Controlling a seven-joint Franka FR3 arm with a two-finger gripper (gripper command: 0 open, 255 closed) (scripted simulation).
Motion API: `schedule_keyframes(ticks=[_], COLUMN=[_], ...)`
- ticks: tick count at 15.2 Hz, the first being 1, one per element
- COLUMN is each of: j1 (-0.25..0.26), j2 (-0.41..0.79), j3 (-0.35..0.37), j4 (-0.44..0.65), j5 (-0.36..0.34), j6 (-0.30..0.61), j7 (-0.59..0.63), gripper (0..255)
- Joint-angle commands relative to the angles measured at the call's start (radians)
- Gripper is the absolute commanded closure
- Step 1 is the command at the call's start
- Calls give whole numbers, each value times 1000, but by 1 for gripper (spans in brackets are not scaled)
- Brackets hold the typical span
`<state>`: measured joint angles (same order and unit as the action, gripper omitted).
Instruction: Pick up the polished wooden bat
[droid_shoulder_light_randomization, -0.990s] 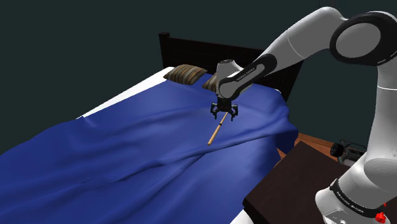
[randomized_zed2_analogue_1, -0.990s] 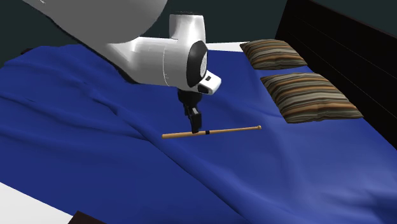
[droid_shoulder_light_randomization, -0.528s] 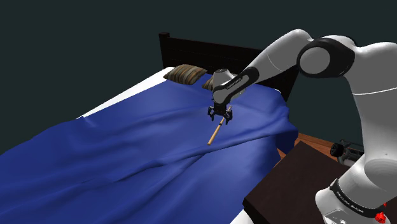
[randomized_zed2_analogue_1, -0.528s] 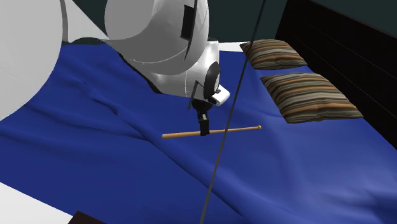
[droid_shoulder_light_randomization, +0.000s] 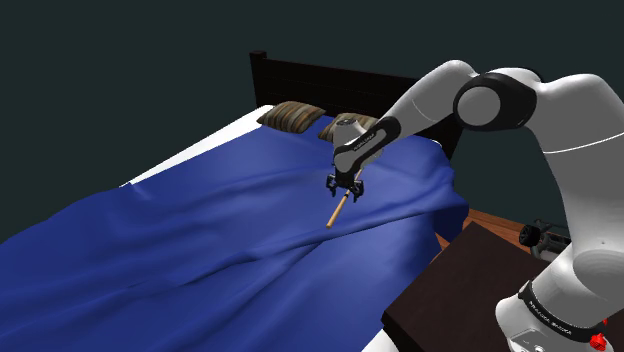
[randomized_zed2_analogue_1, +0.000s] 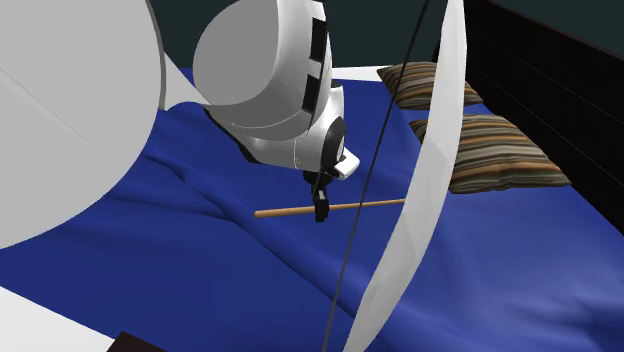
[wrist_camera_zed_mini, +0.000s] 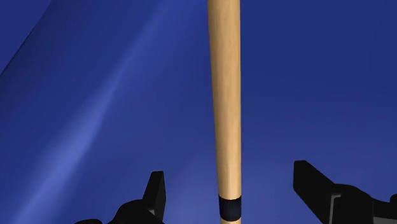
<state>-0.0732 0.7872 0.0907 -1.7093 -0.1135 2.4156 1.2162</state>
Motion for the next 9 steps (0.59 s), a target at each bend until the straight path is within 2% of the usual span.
schedule_keyframes(ticks=[1, 2, 9], j1=[0, 1, 1], j2=[9, 10, 10], j3=[-1, -1, -1], j4=[7, 9, 10], j5=[-1, 0, 0], j6=[3, 2, 1], j7=[0, 0, 0], gripper=[0, 255, 255])
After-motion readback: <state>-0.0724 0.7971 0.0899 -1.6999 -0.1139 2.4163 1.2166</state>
